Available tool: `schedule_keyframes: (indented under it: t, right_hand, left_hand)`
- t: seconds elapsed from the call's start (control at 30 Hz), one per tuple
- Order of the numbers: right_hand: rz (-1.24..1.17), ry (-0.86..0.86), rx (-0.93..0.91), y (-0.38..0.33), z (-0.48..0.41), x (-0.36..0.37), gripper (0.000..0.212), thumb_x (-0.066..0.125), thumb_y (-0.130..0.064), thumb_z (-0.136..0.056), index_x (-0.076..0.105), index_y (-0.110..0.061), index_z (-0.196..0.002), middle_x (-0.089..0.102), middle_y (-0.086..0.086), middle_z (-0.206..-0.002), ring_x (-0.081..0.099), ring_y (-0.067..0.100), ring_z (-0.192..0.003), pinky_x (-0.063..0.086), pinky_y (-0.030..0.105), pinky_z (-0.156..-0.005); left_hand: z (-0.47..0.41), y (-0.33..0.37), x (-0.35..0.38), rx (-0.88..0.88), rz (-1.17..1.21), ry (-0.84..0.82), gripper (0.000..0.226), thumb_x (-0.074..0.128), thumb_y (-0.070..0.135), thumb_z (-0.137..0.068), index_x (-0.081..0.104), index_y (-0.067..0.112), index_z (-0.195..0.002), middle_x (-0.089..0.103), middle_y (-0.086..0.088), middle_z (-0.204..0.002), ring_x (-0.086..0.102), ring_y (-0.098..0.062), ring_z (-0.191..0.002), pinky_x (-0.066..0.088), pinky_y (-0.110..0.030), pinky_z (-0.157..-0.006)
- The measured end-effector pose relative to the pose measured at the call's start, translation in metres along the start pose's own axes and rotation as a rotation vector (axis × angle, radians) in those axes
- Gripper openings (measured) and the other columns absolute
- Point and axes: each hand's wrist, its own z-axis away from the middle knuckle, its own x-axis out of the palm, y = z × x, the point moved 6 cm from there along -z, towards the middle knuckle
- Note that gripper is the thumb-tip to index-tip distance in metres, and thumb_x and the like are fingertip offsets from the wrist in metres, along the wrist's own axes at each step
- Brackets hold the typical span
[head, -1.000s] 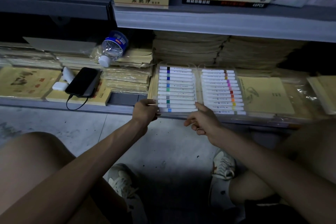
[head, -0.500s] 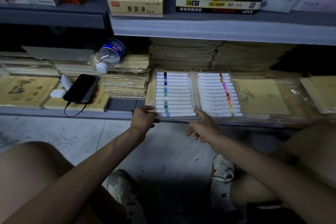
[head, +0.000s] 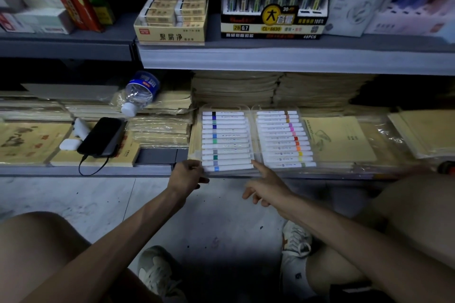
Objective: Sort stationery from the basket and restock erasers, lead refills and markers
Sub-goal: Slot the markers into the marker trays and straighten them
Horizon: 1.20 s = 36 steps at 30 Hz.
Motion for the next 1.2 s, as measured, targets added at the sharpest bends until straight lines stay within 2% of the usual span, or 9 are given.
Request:
schedule_keyframes:
  t: [0.27, 0.4, 0.63, 0.77, 0.83, 0.93, 1.03, 1.1, 1.2]
  right_hand:
    - [0.013, 0.060, -0.024, 0.016, 0.008, 0.009, 0.088, 0.060, -0.010, -0.091, 0.017, -0.045, -0.159, 0.075, 0.002, -0.089, 0.068, 0.012, -0.066, 0.044, 0.019, -0.048]
    - [0.039, 0.062, -0.041, 0.022, 0.005, 0.012, 0.090, 0.060, -0.011, -0.088, 0.018, -0.047, -0.158, 0.076, 0.000, -0.084, 0.071, 0.014, -0.067, 0.050, 0.025, -0.053]
    - [0.191, 0.081, -0.083, 0.016, 0.000, 0.007, 0.085, 0.060, -0.018, -0.087, 0.022, -0.039, -0.160, 0.076, -0.005, -0.083, 0.072, 0.013, -0.070, 0.058, 0.023, -0.065]
    - [0.243, 0.114, -0.084, 0.011, -0.002, 0.006, 0.084, 0.055, -0.024, -0.087, 0.017, -0.041, -0.160, 0.075, -0.003, -0.095, 0.073, 0.019, -0.076, 0.063, 0.040, -0.072]
    - [0.323, 0.114, -0.125, 0.010, -0.004, 0.010, 0.088, 0.053, -0.026, -0.089, 0.004, -0.042, -0.160, 0.074, 0.003, -0.091, 0.072, 0.024, -0.073, 0.063, 0.044, -0.066]
    - [0.595, 0.063, -0.207, 0.015, -0.004, 0.018, 0.096, 0.052, -0.027, -0.096, -0.020, -0.033, -0.158, 0.065, 0.004, -0.068, 0.058, 0.020, -0.054, 0.046, 0.034, -0.047]
    - [0.790, 0.097, -0.253, 0.023, -0.005, 0.018, 0.102, 0.051, -0.028, -0.100, -0.037, -0.030, -0.151, 0.058, 0.000, -0.062, 0.055, 0.018, -0.051, 0.045, 0.033, -0.046]
    - [0.867, 0.123, -0.281, 0.025, -0.005, 0.015, 0.101, 0.050, -0.029, -0.101, -0.038, -0.028, -0.151, 0.055, -0.003, -0.061, 0.054, 0.016, -0.051, 0.045, 0.031, -0.047]
    - [0.849, 0.229, -0.373, 0.019, -0.002, 0.012, 0.090, 0.048, -0.028, -0.100, -0.019, -0.026, -0.160, 0.055, -0.006, -0.063, 0.052, 0.012, -0.052, 0.034, 0.028, -0.043]
  left_hand:
    - [0.000, -0.007, -0.003, -0.027, 0.014, 0.002, 0.015, 0.061, 0.016, -0.100, 0.069, 0.006, -0.109, 0.077, -0.010, -0.099, 0.077, -0.022, -0.082, 0.059, -0.037, -0.077]
    - [0.002, -0.011, -0.002, -0.037, 0.022, 0.001, 0.021, 0.056, 0.014, -0.102, 0.068, 0.004, -0.117, 0.078, -0.009, -0.099, 0.078, -0.024, -0.084, 0.057, -0.032, -0.070]
    - [-0.001, -0.014, 0.002, -0.037, 0.017, 0.011, 0.022, 0.061, 0.017, -0.099, 0.070, 0.003, -0.113, 0.079, -0.008, -0.094, 0.078, -0.021, -0.080, 0.057, -0.032, -0.069]
    - [-0.003, -0.013, 0.006, -0.081, 0.124, -0.030, 0.025, 0.071, 0.024, -0.094, 0.070, 0.004, -0.108, 0.079, -0.011, -0.093, 0.078, -0.024, -0.082, 0.060, -0.036, -0.078]
    - [-0.004, -0.015, 0.008, -0.122, 0.190, -0.043, 0.025, 0.075, 0.021, -0.092, 0.070, 0.002, -0.108, 0.079, -0.012, -0.092, 0.078, -0.025, -0.084, 0.061, -0.037, -0.080]
    - [-0.006, -0.017, 0.010, -0.181, 0.278, -0.041, 0.023, 0.078, 0.017, -0.089, 0.072, 0.000, -0.104, 0.079, -0.015, -0.092, 0.076, -0.025, -0.084, 0.062, -0.036, -0.084]
    - [-0.007, -0.016, 0.011, -0.197, 0.292, -0.020, 0.021, 0.078, 0.014, -0.089, 0.071, 0.000, -0.103, 0.077, -0.014, -0.086, 0.073, -0.022, -0.076, 0.061, -0.032, -0.077]
    - [-0.008, -0.016, 0.011, -0.197, 0.296, -0.009, 0.021, 0.078, 0.014, -0.089, 0.071, 0.000, -0.104, 0.076, -0.013, -0.084, 0.072, -0.020, -0.071, 0.060, -0.031, -0.074]
    - [-0.008, -0.017, 0.012, -0.197, 0.314, -0.010, 0.023, 0.077, 0.014, -0.090, 0.070, 0.001, -0.107, 0.077, -0.015, -0.089, 0.072, -0.019, -0.072, 0.060, -0.032, -0.077]
